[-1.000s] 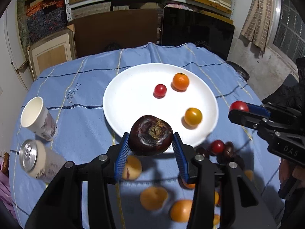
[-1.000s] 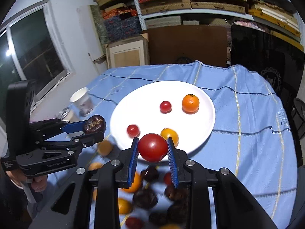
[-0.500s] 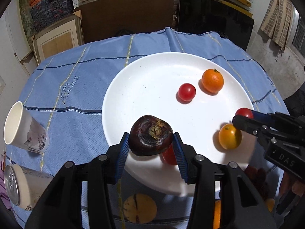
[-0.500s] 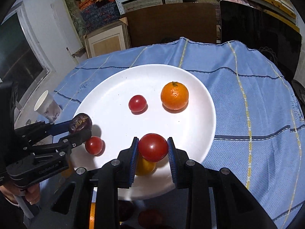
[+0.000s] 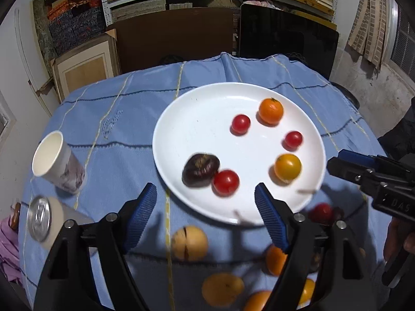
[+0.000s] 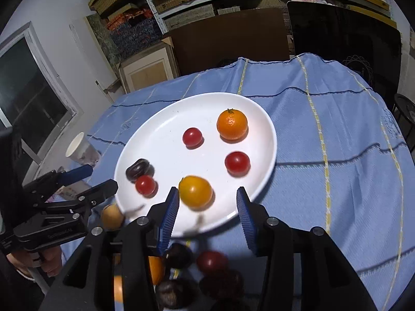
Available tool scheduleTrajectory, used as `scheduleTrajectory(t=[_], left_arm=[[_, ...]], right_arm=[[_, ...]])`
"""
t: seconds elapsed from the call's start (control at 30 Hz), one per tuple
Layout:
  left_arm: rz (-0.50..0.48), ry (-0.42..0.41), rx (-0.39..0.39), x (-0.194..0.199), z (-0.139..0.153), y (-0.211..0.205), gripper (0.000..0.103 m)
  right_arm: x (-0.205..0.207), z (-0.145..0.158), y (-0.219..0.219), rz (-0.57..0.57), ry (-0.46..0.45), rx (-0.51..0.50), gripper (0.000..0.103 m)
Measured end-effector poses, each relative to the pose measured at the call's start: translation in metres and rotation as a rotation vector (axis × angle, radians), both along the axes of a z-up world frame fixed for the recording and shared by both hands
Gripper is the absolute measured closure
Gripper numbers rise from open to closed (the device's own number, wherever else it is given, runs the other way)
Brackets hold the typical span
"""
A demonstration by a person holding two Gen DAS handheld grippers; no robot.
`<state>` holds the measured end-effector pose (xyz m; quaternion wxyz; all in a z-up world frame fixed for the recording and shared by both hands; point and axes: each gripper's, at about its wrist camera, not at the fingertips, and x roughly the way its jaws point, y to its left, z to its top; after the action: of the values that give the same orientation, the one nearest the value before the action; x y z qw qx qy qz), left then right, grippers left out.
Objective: Organize fruits
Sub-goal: 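Withdraw both grippers from the plate toward the remaining fruits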
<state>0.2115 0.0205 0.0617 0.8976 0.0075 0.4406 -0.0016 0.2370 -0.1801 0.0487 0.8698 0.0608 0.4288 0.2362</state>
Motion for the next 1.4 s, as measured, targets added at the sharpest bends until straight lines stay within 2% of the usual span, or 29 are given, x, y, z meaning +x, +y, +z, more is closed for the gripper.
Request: scheduleTrajectory(t=[0.03,0.33,0.57,0.67,0.93,1.0,1.4], left_arm=[[-0.003,0.001,-0.005,-0.007,0.0,-0.001,0.021],[-0.035,-0.004,-0.031,-0.086,-0.014,-0.006,0.02],[-0.014,0.012,-0.054,-0.127,-0.03,-0.001,0.018],[-0.004,0.025,-0.069,-0.139,-0.037,0.002,0.018],[-0.002,0.043,-0.066,-0.142,-0.043,0.009,0.018],[0.001,0.049,-0.076,-0.14,-0.044,0.01,0.018],[0.026,0.062,-0.059,-0.103,-0.048,0.006,0.018]], right_arm=[[-0.013,0.002,-0.005,-0.002,-0.011,0.008,0.042],[-0.103,-0.007,-0.031,0.009,-0.056,-0.008,0.037],[-0.133,-0.028,-0.033,0.014,-0.044,-0.087,0.037],[-0.134,-0.035,-0.026,0.021,-0.052,-0.164,0.037],[-0.124,-0.056,-0.018,0.045,-0.012,-0.21,0.038],[-0.123,-0.06,-0.016,0.048,-0.003,-0.234,0.058],[-0.125,-0.061,-0.024,0.045,-0.003,-0.17,0.059]])
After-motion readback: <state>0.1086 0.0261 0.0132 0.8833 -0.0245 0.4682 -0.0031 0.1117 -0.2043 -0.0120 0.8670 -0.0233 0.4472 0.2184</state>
